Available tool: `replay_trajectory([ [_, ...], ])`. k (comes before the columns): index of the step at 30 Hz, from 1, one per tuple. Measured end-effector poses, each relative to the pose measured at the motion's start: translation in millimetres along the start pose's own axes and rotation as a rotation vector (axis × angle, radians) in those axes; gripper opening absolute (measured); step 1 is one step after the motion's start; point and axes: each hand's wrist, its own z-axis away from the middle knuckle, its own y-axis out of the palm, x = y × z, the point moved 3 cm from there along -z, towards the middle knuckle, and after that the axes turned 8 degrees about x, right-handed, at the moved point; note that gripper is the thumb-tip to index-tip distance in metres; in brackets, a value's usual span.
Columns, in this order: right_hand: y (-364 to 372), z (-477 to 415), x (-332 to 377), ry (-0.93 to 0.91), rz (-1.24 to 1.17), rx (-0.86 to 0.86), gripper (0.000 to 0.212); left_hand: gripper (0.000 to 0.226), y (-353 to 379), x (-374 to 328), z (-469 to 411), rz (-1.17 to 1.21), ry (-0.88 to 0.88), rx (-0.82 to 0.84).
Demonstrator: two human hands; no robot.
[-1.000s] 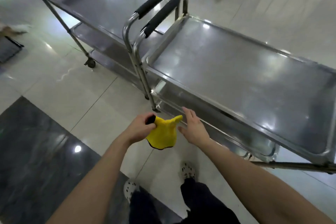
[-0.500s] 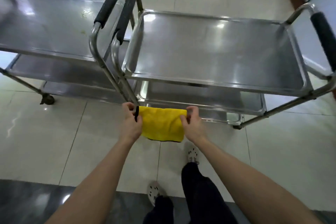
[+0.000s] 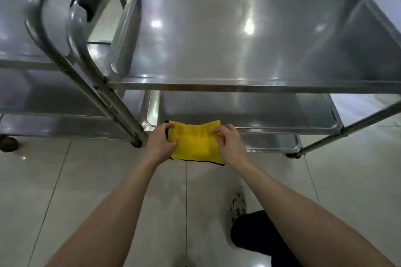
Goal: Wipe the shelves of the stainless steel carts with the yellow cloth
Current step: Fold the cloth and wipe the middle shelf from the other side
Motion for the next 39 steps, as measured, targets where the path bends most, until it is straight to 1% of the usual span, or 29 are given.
replay_trajectory([
  [2, 13.6, -23.9, -24.3, -0.019, 0.014, -0.038, 0.027, 0.061, 15.7, 7.8, -27.7, -0.074, 0.074, -0.002],
  [7, 23.0, -96.3, -53.6, -0.089, 0.023, -0.236, 0.029, 0.058, 26.4, 12.6, -108.6, -0.114, 0.182, -0.122],
  [8, 26.3, -111.8, -58.7, -0.097, 0.066, -0.235, 0.028, 0.058, 29.0, 14.0, -123.5, -0.152, 0.209, -0.128],
  [9, 32.5, -126.2, -64.9, -0.088, 0.174, -0.196, 0.029, 0.058, 31.9, 18.0, -134.6, -0.181, 0.237, -0.141],
  [10, 40.9, -138.3, -70.9, -0.071, 0.331, -0.154, 0.034, 0.057, 34.1, 23.5, -141.9, -0.192, 0.270, -0.175],
  [11, 50.2, -148.3, -78.3, -0.054, 0.484, -0.142, 0.043, 0.055, 35.4, 32.0, -145.3, -0.193, 0.313, -0.247],
  [12, 58.4, -154.5, -83.5, -0.051, 0.590, -0.169, 0.051, 0.050, 36.8, 44.4, -144.5, -0.183, 0.360, -0.360],
  [14, 74.3, -158.8, -81.0, -0.133, 0.605, -0.305, 0.055, 0.032, 38.1, 81.2, -134.3, -0.112, 0.411, -0.667],
  [15, 84.4, -159.4, -75.8, -0.185, 0.590, -0.364, 0.058, 0.026, 38.3, 102.4, -128.2, -0.038, 0.413, -0.802],
  [16, 96.9, -160.2, -70.0, -0.219, 0.599, -0.381, 0.062, 0.028, 38.7, 123.2, -122.3, 0.061, 0.393, -0.908],
  [17, 108.8, -161.5, -63.9, -0.230, 0.622, -0.367, 0.067, 0.034, 38.2, 142.1, -117.4, 0.164, 0.365, -0.987],
  [19, 126.9, -165.0, -54.4, -0.187, 0.687, -0.278, 0.075, 0.048, 31.0, 164.5, -111.3, 0.329, 0.337, -1.079],
  [21, 134.9, -165.6, -52.6, -0.105, 0.711, -0.193, 0.079, 0.061, 14.8, 167.4, -110.0, 0.396, 0.334, -1.085],
  [23, 137.9, -166.2, -54.9, -0.052, 0.709, -0.160, 0.084, 0.063, -7.1, 160.7, -115.6, 0.419, 0.327, -1.035],
  [24, 138.9, -167.3, -55.6, -0.035, 0.713, -0.147, 0.086, 0.058, -18.3, 156.6, -120.7, 0.441, 0.321, -0.992],
  [26, 138.2, -171.7, -55.7, -0.011, 0.721, -0.106, 0.087, 0.050, -35.1, 150.2, -135.2, 0.576, 0.331, -0.828],
  [27, 136.4, -173.3, -55.8, -0.002, 0.721, -0.078, 0.088, 0.051, -40.3, 150.6, -143.9, 0.641, 0.335, -0.749],
  [28, 134.1, -174.6, -56.2, 0.006, 0.716, -0.053, 0.089, 0.058, -44.2, 152.1, -150.8, 0.675, 0.341, -0.706],
  [29, 131.7, -175.6, -56.7, 0.010, 0.712, -0.034, 0.089, 0.063, -46.6, 153.5, -155.0, 0.683, 0.337, -0.693],
  [30, 129.7, -176.3, -57.6, 0.015, 0.712, -0.021, 0.089, 0.063, -47.5, 155.4, -158.4, 0.690, 0.343, -0.697],
  [32, 127.2, -177.8, -59.4, 0.030, 0.708, -0.008, 0.090, 0.052, -46.2, 155.9, -161.9, 0.692, 0.368, -0.699],
  [33, 125.9, -179.9, -60.7, 0.040, 0.700, -0.004, 0.090, 0.051, -45.5, 155.4, -162.4, 0.687, 0.380, -0.694],
  [36, 109.5, -194.0, -72.3, 0.094, 0.656, -0.012, 0.092, 0.060, -43.7, 154.9, -161.5, 0.701, 0.397, -0.705],
  [37, 99.3, -200.0, -79.9, 0.117, 0.639, -0.016, 0.093, 0.057, -42.7, 154.8, -161.2, 0.700, 0.399, -0.708],
  [39, 76.7, -212.6, -97.4, 0.162, 0.620, -0.039, 0.093, 0.044, -41.1, 154.5, -159.6, 0.690, 0.394, -0.714],
])
